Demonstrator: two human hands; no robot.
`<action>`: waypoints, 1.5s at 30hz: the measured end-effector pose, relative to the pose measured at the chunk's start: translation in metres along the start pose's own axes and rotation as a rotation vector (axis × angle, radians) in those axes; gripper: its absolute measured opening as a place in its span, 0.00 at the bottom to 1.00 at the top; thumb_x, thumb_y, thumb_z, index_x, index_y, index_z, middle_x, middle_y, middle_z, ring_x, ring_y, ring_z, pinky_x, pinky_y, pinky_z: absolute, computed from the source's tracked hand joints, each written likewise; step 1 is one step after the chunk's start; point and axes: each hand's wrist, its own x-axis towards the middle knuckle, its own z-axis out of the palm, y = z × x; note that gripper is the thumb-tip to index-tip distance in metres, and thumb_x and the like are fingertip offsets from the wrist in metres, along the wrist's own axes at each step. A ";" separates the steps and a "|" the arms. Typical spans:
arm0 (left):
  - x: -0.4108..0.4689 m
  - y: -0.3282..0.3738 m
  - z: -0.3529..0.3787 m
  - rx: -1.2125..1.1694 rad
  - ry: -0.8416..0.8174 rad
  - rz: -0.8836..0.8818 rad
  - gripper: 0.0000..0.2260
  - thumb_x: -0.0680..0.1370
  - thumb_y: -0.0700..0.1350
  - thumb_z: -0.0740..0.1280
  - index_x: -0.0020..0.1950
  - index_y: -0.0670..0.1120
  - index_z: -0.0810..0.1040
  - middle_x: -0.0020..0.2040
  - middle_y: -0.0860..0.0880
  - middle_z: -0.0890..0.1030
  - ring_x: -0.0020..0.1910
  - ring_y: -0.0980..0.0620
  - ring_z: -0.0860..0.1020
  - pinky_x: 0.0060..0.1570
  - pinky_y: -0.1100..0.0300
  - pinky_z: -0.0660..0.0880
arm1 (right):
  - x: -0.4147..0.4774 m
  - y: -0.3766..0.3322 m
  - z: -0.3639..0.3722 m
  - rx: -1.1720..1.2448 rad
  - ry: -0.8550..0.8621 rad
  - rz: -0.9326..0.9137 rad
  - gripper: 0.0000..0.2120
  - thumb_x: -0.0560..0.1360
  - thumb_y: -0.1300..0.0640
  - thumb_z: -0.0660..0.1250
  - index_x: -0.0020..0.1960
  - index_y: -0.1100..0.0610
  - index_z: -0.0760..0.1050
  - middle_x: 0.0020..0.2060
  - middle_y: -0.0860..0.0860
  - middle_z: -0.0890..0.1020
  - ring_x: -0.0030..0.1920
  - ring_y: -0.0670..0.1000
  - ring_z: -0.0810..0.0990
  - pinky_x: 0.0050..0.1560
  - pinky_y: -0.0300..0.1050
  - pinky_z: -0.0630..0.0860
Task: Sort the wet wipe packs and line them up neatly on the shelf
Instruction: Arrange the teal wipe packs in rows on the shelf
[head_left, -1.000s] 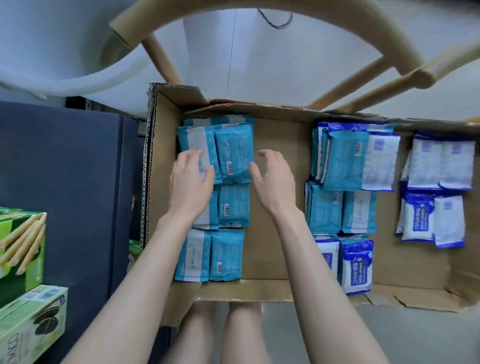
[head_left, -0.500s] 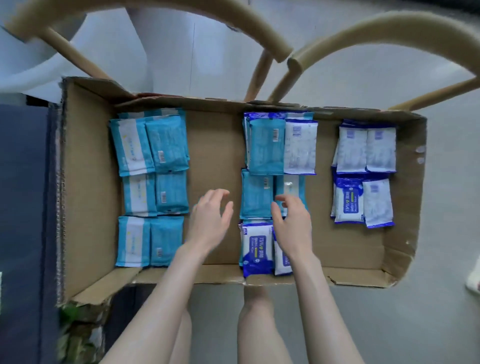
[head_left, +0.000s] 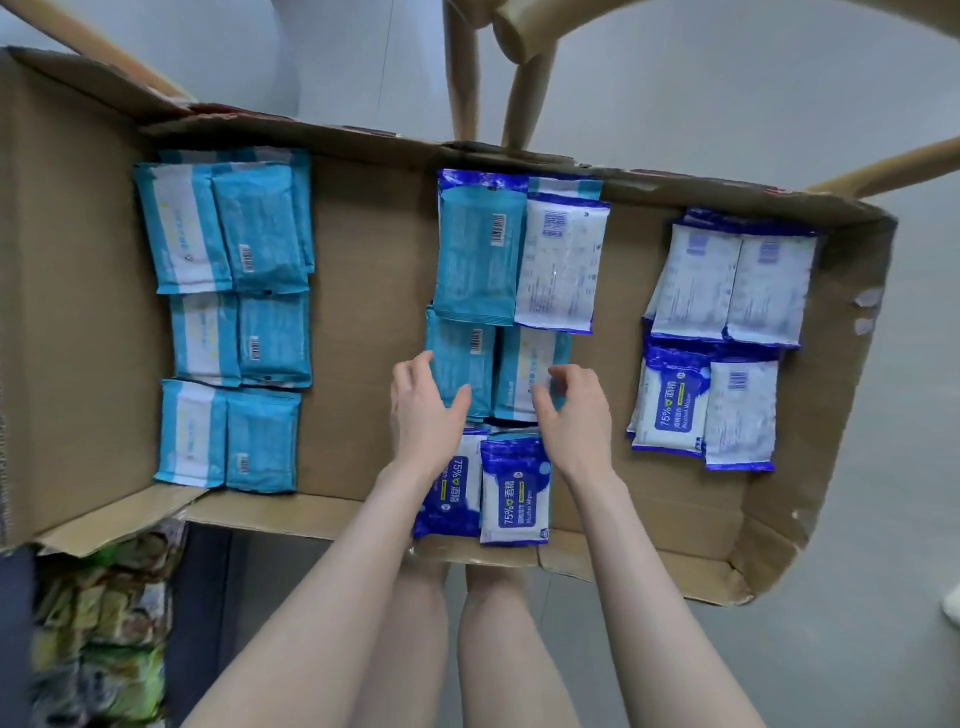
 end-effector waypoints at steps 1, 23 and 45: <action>0.004 0.000 0.002 0.007 0.019 -0.016 0.27 0.77 0.51 0.66 0.72 0.44 0.62 0.69 0.45 0.65 0.66 0.47 0.66 0.65 0.51 0.66 | 0.005 0.001 0.003 -0.009 0.011 0.010 0.16 0.78 0.54 0.64 0.62 0.61 0.71 0.58 0.57 0.74 0.58 0.56 0.72 0.58 0.47 0.68; 0.016 -0.005 -0.016 -0.555 -0.124 -0.189 0.18 0.75 0.49 0.71 0.59 0.45 0.69 0.54 0.50 0.79 0.47 0.57 0.79 0.42 0.64 0.77 | 0.010 -0.013 -0.002 0.485 -0.136 0.257 0.19 0.71 0.55 0.74 0.57 0.57 0.70 0.47 0.45 0.80 0.45 0.45 0.80 0.47 0.39 0.77; 0.059 -0.162 -0.221 -0.565 -0.084 -0.081 0.06 0.79 0.45 0.64 0.54 0.52 0.69 0.51 0.57 0.78 0.51 0.57 0.78 0.52 0.59 0.76 | -0.049 -0.195 0.173 0.646 -0.318 0.171 0.17 0.76 0.58 0.68 0.61 0.54 0.66 0.57 0.52 0.79 0.56 0.51 0.80 0.60 0.57 0.75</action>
